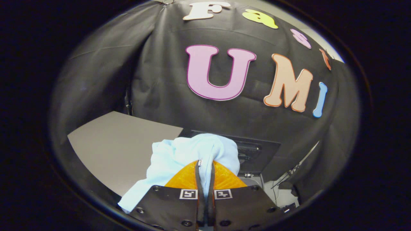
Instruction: Put the clothes into the washing machine and then close the washing machine lid.
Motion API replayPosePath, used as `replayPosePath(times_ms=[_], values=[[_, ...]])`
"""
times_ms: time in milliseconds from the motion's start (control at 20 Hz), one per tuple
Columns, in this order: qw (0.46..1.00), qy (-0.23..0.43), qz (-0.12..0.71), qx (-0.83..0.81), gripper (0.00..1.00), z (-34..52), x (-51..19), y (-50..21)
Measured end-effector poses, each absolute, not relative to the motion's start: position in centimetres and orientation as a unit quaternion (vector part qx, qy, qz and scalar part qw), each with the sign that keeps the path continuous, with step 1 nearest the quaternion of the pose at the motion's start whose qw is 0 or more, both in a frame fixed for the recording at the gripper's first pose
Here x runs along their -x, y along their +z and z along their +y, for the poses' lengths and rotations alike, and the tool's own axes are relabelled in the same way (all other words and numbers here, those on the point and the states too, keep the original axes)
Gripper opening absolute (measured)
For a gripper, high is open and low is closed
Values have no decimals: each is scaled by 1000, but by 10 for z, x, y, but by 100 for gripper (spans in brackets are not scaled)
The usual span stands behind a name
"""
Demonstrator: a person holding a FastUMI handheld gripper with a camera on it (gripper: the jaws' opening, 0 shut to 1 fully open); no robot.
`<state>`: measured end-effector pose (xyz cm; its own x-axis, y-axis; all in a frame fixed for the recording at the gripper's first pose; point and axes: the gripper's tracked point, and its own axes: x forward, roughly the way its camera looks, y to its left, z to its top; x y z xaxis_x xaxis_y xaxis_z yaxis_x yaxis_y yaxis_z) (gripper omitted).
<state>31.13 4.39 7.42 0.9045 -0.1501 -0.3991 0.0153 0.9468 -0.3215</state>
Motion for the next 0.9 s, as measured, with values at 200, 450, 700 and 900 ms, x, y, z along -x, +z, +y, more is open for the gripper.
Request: replayPosePath(times_ms=[200,450,700,900], values=[[952,-74,241,172,4,6,-316,43],[941,-99,285,154,6,-27,-324,-13],[932,-112,312,148,7,-48,-326,-56],[930,-124,318,137,12,-67,-326,-78]])
